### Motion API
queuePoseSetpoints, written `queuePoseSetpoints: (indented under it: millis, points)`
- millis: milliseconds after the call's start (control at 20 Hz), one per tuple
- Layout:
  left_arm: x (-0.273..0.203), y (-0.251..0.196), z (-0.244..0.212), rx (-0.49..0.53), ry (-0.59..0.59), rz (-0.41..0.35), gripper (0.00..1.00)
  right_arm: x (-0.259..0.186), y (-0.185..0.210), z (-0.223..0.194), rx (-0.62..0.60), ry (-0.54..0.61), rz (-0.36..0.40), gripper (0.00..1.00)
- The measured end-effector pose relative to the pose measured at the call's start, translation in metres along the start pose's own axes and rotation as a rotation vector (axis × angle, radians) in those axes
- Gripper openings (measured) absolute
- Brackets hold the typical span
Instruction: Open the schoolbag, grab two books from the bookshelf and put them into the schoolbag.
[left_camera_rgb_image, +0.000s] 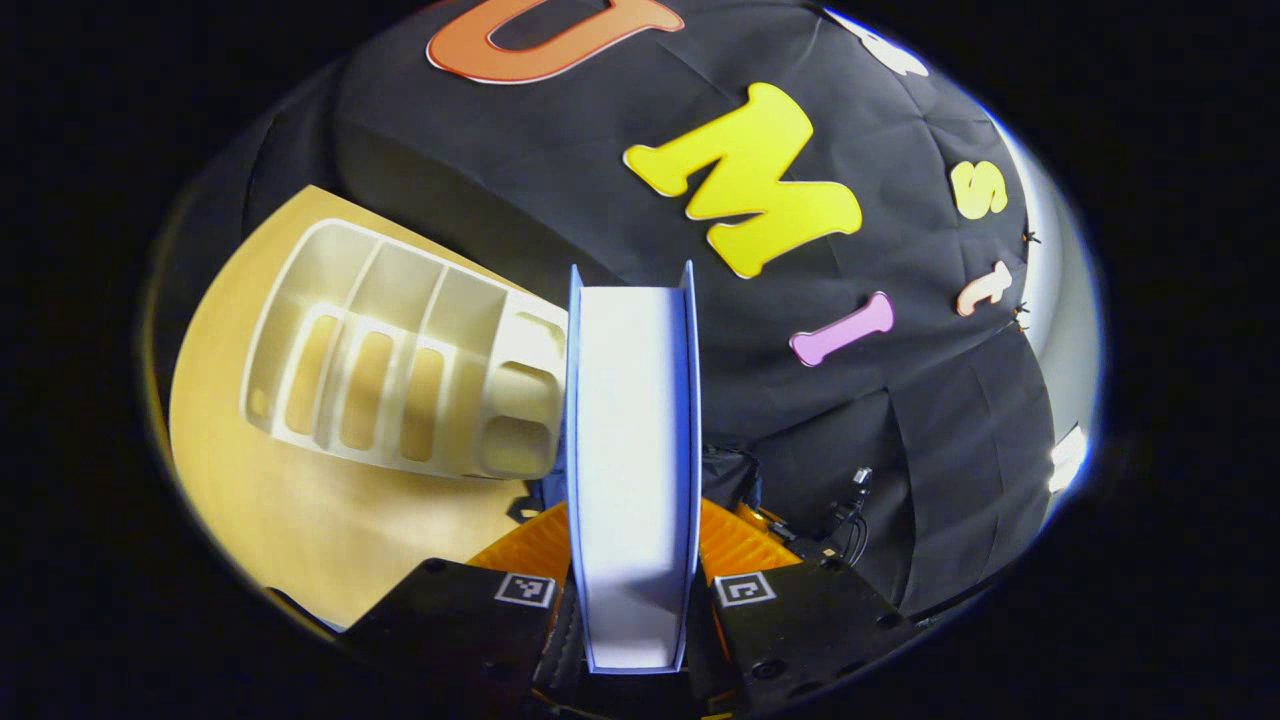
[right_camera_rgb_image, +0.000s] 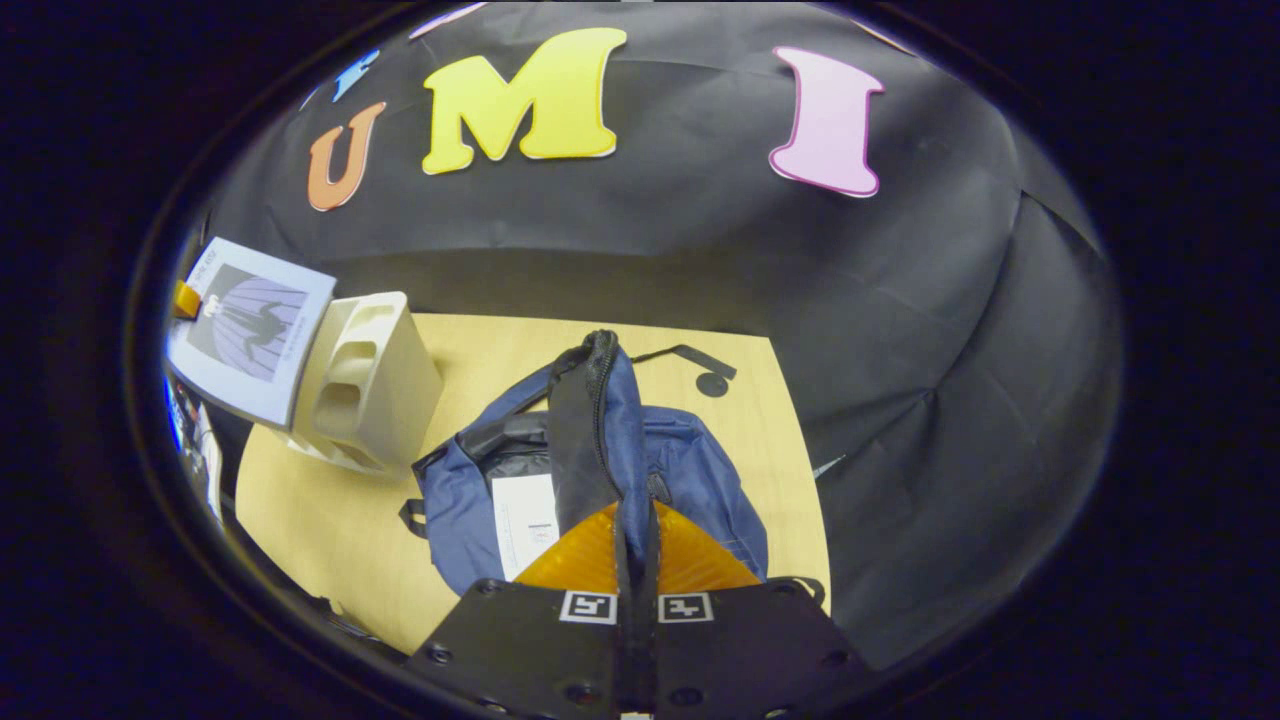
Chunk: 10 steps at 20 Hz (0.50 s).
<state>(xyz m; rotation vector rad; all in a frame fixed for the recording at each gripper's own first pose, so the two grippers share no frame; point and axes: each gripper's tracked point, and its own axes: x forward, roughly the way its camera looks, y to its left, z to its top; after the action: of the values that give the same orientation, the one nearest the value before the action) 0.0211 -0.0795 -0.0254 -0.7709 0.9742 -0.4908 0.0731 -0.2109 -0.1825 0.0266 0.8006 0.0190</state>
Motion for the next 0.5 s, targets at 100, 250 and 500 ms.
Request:
queuePoseSetpoints:
  millis: [100, 250, 500]
  points:
    - [0.036, -0.006, -0.026, 0.006, 0.040, -0.009, 0.44, -0.002, -0.001, 0.003, 0.000, -0.006, -0.003, 0.00]
    - [0.089, -0.006, -0.071, 0.000, 0.111, 0.000, 0.48, -0.008, -0.007, 0.005, 0.007, -0.013, -0.008, 0.00]
    - [0.165, -0.007, -0.117, -0.042, 0.136, 0.043, 0.44, -0.015, -0.016, 0.002, 0.031, -0.018, -0.017, 0.00]
